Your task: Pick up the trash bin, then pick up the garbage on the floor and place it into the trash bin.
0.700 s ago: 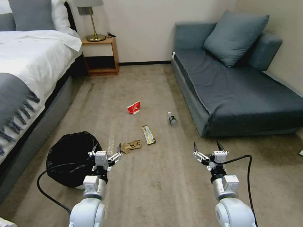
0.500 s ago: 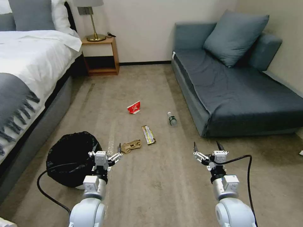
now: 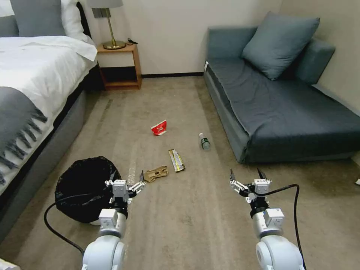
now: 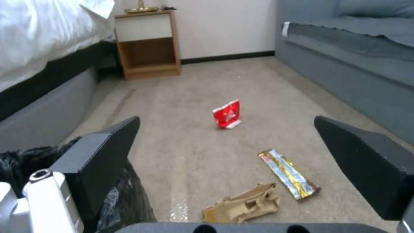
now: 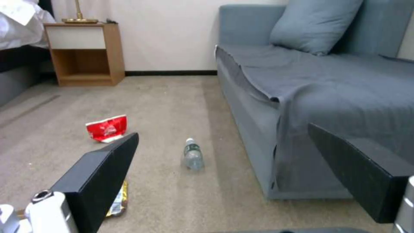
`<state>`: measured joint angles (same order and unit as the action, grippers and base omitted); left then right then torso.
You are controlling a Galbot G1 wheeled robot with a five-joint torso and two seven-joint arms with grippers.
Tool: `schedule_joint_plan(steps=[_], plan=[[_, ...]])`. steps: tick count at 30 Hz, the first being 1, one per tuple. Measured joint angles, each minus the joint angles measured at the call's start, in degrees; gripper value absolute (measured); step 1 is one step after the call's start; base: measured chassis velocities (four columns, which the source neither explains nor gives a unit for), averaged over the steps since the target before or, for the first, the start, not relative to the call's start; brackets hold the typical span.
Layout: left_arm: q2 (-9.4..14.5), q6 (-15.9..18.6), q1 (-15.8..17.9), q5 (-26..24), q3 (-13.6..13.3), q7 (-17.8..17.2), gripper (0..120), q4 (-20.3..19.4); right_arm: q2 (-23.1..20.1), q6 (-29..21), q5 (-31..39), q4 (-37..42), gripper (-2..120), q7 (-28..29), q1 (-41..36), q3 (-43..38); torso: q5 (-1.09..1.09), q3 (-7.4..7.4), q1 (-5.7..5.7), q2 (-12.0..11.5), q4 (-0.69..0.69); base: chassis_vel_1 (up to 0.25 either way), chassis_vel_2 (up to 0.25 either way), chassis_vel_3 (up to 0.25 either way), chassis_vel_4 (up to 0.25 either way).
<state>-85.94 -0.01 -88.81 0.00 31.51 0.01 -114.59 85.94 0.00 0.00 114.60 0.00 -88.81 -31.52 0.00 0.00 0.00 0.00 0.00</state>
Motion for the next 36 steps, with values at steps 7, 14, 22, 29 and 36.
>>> schedule_joint_plan(steps=[7, 14, 22, 29, 36], plan=[[0.67, -3.44, -4.38, -1.28, 3.49, -2.34, 95, -4.48, 1.26, 5.72, -2.83, 1.63, 100, 1.87, -2.83, 3.74, -0.01, 0.00, 0.00, 0.00, -0.02, 0.000, 0.000, 0.000, 0.000], [2.28, -12.23, -15.02, -3.89, 10.84, -7.66, 100, -14.58, 4.05, 18.12, -9.19, 5.45, 100, 5.99, -8.98, 12.02, -0.02, -0.01, 0.00, 0.00, 0.03, 0.000, 0.000, 0.000, 0.000], [2.73, -12.53, -15.21, -3.81, 10.79, -7.44, 100, -14.53, 4.14, 19.92, -9.80, 6.43, 100, 8.37, -9.96, 14.57, 0.00, -0.01, 0.00, 0.00, 0.00, 0.000, 0.000, 0.000, 0.000], [7.78, -7.65, -12.46, -12.55, 16.98, -7.31, 100, -12.58, 2.56, 15.90, -8.15, 6.02, 100, 9.25, -8.49, 14.22, -0.01, 0.00, 0.00, 0.00, 0.00, 0.000, 0.000, 0.000, 0.000], [15.78, 3.82, -10.37, -24.62, 20.86, -5.14, 100, -10.37, 1.79, 13.48, -7.01, 5.99, 100, 10.91, -7.40, 13.69, -0.01, 0.00, 0.00, 0.00, 0.00, 0.000, 0.000, 0.000, 0.000]])
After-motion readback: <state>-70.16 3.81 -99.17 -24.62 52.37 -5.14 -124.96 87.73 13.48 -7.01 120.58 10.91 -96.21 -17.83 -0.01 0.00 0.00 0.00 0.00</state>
